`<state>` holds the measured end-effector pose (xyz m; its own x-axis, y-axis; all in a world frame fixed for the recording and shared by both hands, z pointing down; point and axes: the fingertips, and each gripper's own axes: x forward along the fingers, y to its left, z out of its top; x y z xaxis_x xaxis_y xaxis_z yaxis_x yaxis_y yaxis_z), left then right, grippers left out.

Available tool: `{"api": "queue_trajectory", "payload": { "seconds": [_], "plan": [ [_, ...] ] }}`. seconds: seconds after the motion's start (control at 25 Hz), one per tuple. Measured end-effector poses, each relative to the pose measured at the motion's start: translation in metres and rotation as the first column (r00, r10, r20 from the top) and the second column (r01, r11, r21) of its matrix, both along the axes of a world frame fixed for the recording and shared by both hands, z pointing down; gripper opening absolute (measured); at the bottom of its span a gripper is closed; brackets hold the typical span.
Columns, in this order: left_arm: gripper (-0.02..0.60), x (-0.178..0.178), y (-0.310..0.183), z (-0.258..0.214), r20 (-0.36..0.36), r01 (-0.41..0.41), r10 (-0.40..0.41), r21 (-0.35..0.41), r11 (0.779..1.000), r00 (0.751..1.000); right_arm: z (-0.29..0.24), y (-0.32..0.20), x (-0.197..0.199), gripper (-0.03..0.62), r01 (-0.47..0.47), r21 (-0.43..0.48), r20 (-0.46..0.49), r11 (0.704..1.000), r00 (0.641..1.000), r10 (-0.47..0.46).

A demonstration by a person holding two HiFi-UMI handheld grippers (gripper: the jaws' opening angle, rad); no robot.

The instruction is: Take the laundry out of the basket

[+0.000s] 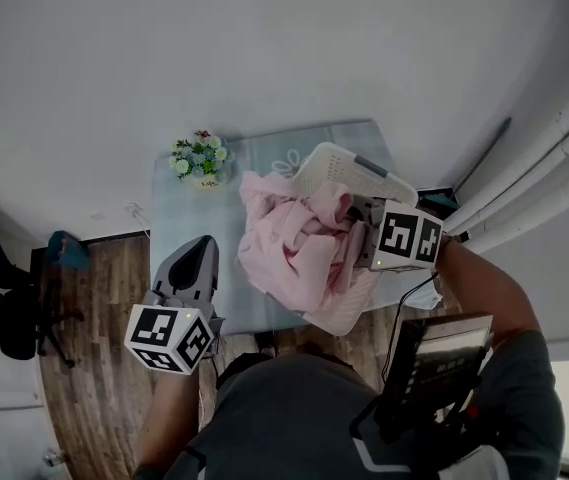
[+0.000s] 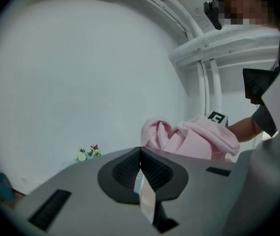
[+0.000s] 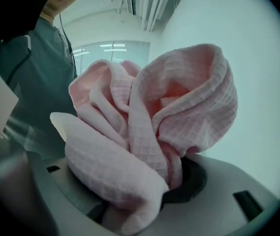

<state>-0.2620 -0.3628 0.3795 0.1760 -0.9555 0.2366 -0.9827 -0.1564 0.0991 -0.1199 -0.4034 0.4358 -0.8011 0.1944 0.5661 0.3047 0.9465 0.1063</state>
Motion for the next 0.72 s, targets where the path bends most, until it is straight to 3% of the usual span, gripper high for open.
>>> {"api": "queue_trajectory", "payload": {
  "seconds": [0.12,0.28,0.4,0.56,0.72],
  "plan": [
    [0.009,0.003,0.005,-0.01,0.02,0.014,-0.014,0.005,1.0,1.0,-0.032,0.003,0.011,0.284,-0.045,-0.035,0.139,0.998,0.989,0.049],
    [0.009,0.015,0.008,-0.022,0.032,0.008,-0.009,0.014,1.0,0.999,-0.069,0.003,0.034,0.284,-0.124,-0.087,0.301,0.988,0.943,0.145],
    [0.009,0.027,0.006,-0.033,0.042,-0.046,0.044,0.046,0.998,0.998,-0.094,0.007,0.052,0.284,-0.194,-0.126,0.408,0.973,0.884,0.229],
    [0.009,0.044,0.001,-0.043,0.028,-0.131,0.129,0.087,0.988,0.991,-0.117,0.016,0.073,0.284,-0.301,-0.162,0.482,0.94,0.807,0.342],
    [0.009,0.071,-0.008,-0.061,0.028,-0.263,0.261,0.139,0.955,0.965,-0.146,0.023,0.101,0.284,-0.433,-0.193,0.546,0.881,0.698,0.463]
  ]
}}
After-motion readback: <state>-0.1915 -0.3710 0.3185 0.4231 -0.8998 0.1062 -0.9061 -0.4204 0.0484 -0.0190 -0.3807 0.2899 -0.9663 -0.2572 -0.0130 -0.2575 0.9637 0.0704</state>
